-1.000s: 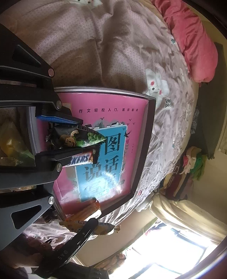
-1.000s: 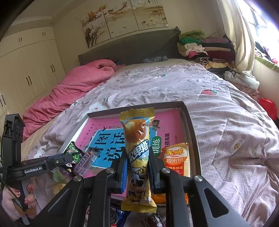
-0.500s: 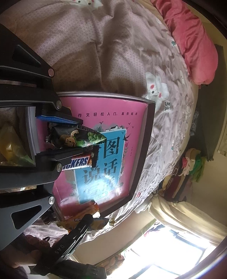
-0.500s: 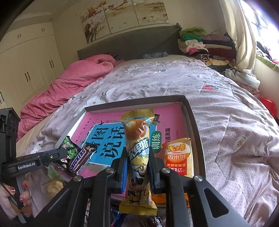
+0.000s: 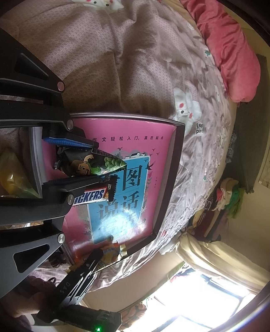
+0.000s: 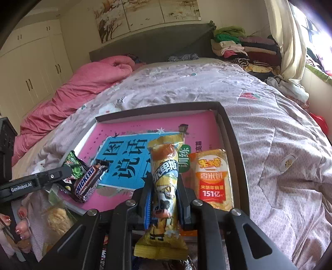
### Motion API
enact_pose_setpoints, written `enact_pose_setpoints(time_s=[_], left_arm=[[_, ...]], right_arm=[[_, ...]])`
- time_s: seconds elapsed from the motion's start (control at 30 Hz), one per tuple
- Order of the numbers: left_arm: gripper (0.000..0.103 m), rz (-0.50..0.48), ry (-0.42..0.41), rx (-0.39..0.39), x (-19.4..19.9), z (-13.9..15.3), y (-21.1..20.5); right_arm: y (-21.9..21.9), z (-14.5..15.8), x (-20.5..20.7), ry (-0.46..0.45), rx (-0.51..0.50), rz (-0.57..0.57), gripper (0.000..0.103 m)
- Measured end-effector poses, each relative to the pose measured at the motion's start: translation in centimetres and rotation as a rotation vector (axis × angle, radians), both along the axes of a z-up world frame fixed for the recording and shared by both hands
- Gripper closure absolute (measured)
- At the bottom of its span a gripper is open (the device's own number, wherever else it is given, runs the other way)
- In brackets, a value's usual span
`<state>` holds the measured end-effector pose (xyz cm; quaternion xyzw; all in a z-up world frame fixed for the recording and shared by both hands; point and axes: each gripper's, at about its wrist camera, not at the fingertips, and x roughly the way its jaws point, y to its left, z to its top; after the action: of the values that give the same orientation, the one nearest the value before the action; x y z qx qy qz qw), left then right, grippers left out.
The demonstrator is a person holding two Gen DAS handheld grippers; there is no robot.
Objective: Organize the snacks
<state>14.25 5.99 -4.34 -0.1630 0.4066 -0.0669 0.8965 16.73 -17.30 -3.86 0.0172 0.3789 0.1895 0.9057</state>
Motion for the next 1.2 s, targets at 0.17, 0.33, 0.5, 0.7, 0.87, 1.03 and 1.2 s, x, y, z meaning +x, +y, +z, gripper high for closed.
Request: enact_pose_setpoints(time_s=[0.17, 0.33, 0.5, 0.7, 0.87, 1.03, 1.2], left_arm=[[0.078, -0.006, 0.001, -0.004, 0.06, -0.08, -0.06], [0.078, -0.004, 0.005, -0.008, 0.09, -0.16, -0.07], [0.077, -0.003, 0.008, -0.008, 0.15, -0.21, 0.02], [0.075, 0.002, 0.012, -0.011, 0.21, -0.26, 0.24], [0.075, 0.005, 0.012, -0.011, 0.21, -0.25, 0.29], [0.075, 0.005, 0.013, -0.01, 0.26, -0.25, 0.33], [0.075, 0.007, 0.015, -0.01, 0.22, -0.22, 0.39]], right_arm=[[0.29, -0.2, 0.1, 0.005, -0.013, 0.009, 0.082], [0.44, -0.28, 0.08, 0.007, -0.022, 0.016, 0.082], [0.48, -0.34, 0.07, 0.01, -0.025, 0.018, 0.082], [0.5, -0.31, 0.03, 0.017, -0.027, 0.016, 0.082], [0.43, -0.17, -0.07, 0.013, -0.028, 0.015, 0.082], [0.47, 0.06, -0.23, 0.005, -0.026, 0.022, 0.081], [0.6, 0.43, -0.66, -0.014, -0.031, 0.035, 0.081]])
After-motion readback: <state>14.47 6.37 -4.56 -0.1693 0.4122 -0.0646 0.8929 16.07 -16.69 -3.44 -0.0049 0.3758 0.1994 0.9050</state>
